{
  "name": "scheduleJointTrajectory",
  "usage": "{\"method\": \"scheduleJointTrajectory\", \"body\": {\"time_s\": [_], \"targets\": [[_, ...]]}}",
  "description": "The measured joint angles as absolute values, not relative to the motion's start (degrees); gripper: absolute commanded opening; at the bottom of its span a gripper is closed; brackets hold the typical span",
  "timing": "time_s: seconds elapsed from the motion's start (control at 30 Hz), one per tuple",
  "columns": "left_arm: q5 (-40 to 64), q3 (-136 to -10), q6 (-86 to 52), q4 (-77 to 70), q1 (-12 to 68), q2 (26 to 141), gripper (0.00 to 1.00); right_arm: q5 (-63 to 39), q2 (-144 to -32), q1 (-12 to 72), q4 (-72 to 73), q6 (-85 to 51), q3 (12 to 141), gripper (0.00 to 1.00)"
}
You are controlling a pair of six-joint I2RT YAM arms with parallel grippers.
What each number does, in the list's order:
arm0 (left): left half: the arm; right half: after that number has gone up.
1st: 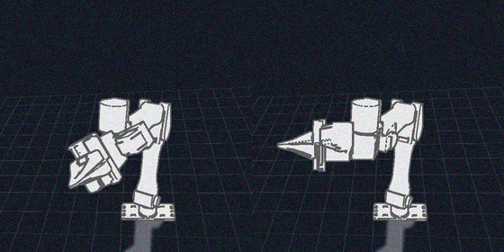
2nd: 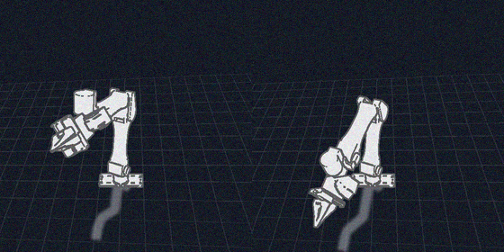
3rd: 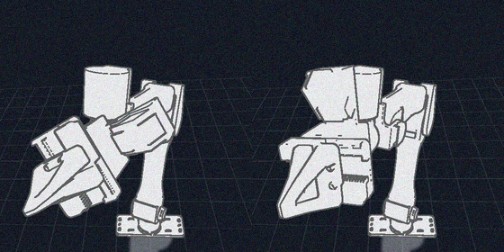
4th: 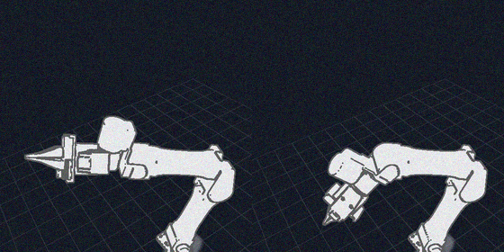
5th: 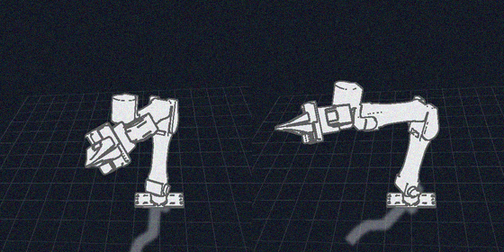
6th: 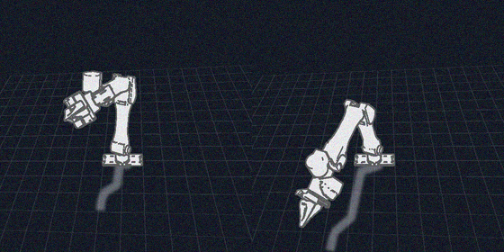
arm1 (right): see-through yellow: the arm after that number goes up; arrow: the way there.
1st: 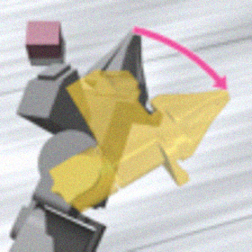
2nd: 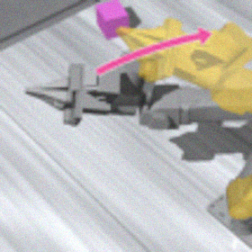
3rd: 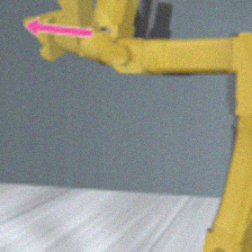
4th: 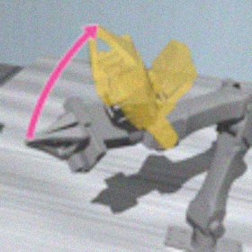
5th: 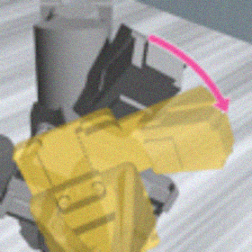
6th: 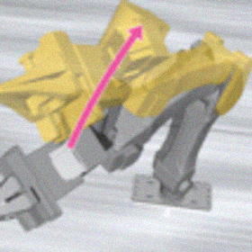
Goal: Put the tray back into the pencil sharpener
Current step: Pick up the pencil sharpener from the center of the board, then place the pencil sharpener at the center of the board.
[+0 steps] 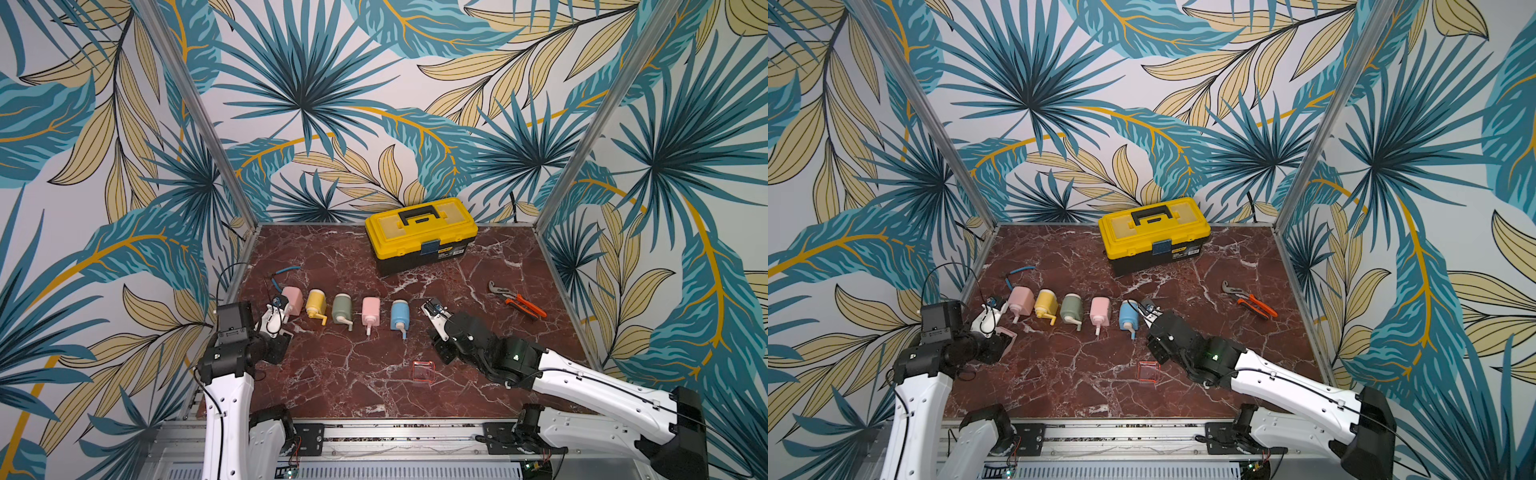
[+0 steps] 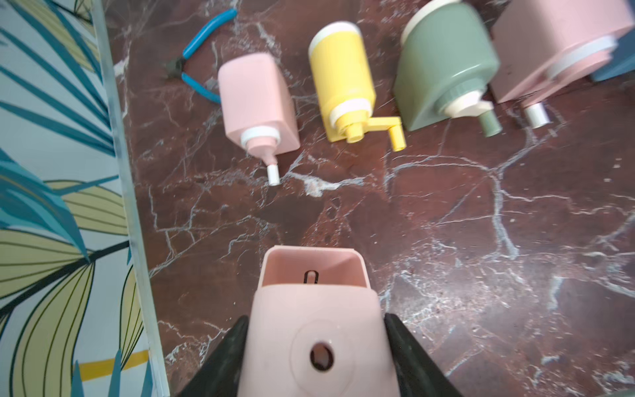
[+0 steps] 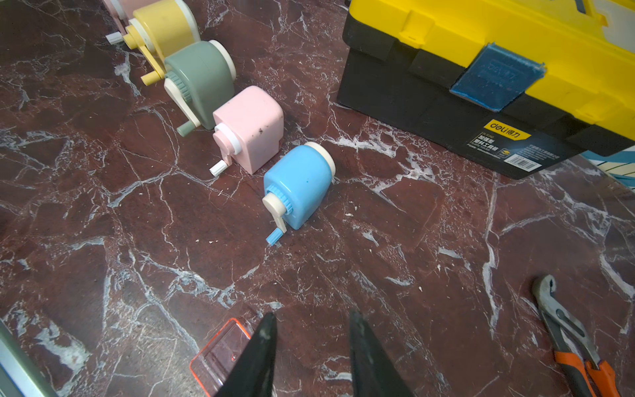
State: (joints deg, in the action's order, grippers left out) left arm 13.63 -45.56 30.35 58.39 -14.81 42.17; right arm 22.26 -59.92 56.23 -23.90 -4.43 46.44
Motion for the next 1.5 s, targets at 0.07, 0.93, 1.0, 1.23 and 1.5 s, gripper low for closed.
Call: {"method": "scheduleJointTrajectory", "body": {"time_s": [0.07, 0.93, 1.0, 1.23, 1.5], "targets": [[14.96, -46.81, 29.98, 59.05, -12.51, 41.39, 0.51, 22.28, -60.18, 56.23, -24.14, -4.93, 46.81, 0.37], [10.41, -58.33, 31.86, 60.45, 39.11, 73.45, 0.54, 26.37, -52.64, 56.23, -30.37, -24.67, 44.18, 0.35], [9.34, -60.23, 31.44, 60.34, 41.21, 78.17, 0.54, 27.09, -51.94, 56.23, -31.05, -25.54, 43.66, 0.35], [6.55, -65.10, 29.52, 60.05, 45.30, 89.86, 0.55, 28.84, -50.33, 56.23, -33.08, -27.20, 42.85, 0.35], [2.92, -67.18, 27.40, 58.41, 47.48, 95.22, 0.60, 29.58, -50.04, 56.23, -33.54, -27.68, 42.61, 0.35]]}}
